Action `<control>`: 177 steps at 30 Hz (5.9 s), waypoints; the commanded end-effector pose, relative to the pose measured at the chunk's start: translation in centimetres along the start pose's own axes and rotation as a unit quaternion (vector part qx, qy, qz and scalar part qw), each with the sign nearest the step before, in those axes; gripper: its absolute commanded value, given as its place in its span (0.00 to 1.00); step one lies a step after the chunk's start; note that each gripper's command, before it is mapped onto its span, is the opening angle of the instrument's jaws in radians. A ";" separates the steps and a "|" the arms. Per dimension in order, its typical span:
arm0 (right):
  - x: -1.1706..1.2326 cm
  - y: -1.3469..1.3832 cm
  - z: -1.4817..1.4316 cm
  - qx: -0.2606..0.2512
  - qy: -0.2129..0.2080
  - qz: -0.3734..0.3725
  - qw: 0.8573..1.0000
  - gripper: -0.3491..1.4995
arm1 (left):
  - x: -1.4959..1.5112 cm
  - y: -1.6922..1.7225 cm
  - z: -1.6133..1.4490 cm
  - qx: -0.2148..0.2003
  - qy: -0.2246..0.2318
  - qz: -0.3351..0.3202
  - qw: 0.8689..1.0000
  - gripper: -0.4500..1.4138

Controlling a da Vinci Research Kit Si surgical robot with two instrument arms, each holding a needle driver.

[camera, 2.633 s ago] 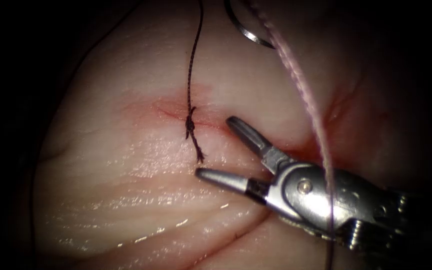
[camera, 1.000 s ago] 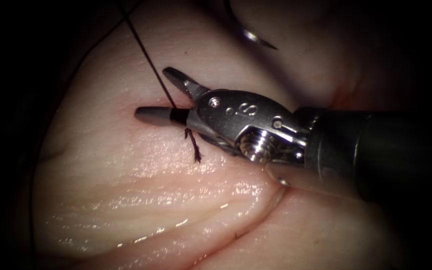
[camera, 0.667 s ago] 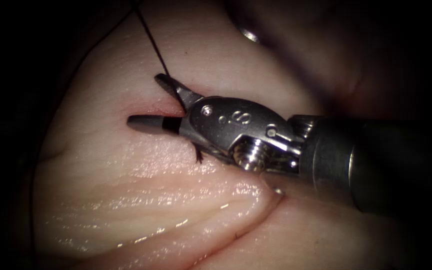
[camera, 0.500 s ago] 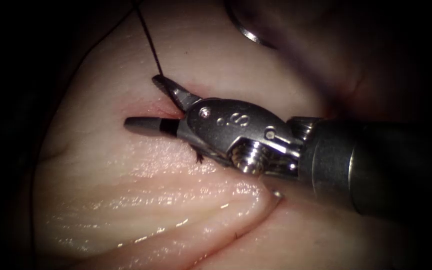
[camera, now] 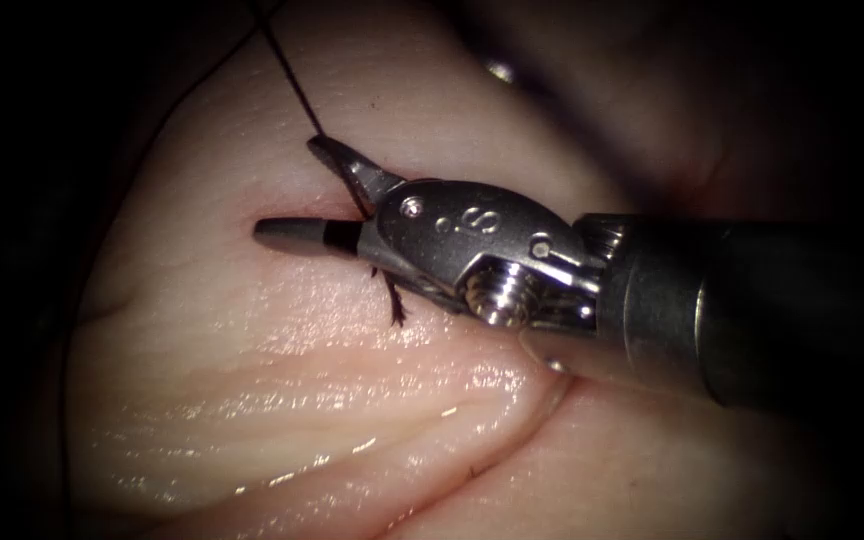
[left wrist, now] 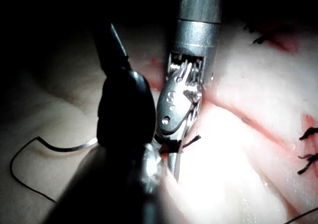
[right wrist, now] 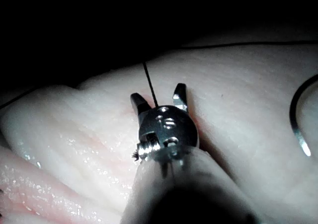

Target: Wound Closure

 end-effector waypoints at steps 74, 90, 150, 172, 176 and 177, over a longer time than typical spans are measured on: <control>-0.04 1.34 -3.41 -0.042 -0.081 -0.231 0.969 0.15 | -1.91 0.75 0.54 -0.116 -0.298 0.089 0.943 0.98; 0.04 1.35 -3.38 -0.024 -0.091 -0.252 0.963 0.07 | -2.74 1.57 1.61 -0.167 -0.333 0.098 0.923 0.96; 0.01 0.13 -1.76 0.116 0.029 -0.198 0.973 0.05 | -2.15 1.65 -0.18 0.007 -0.329 0.071 0.942 0.63; -0.02 0.10 -1.73 0.110 0.024 -0.201 0.973 0.05 | -2.49 1.47 -0.13 -0.043 -0.326 0.136 0.935 0.28; -0.03 0.08 -1.72 0.111 0.025 -0.202 0.973 0.05 | -2.50 1.45 -0.13 -0.045 -0.327 0.136 0.934 0.37; -0.03 0.08 -1.72 0.111 0.026 -0.203 0.973 0.05 | -2.50 1.45 -0.13 -0.045 -0.327 0.136 0.934 0.41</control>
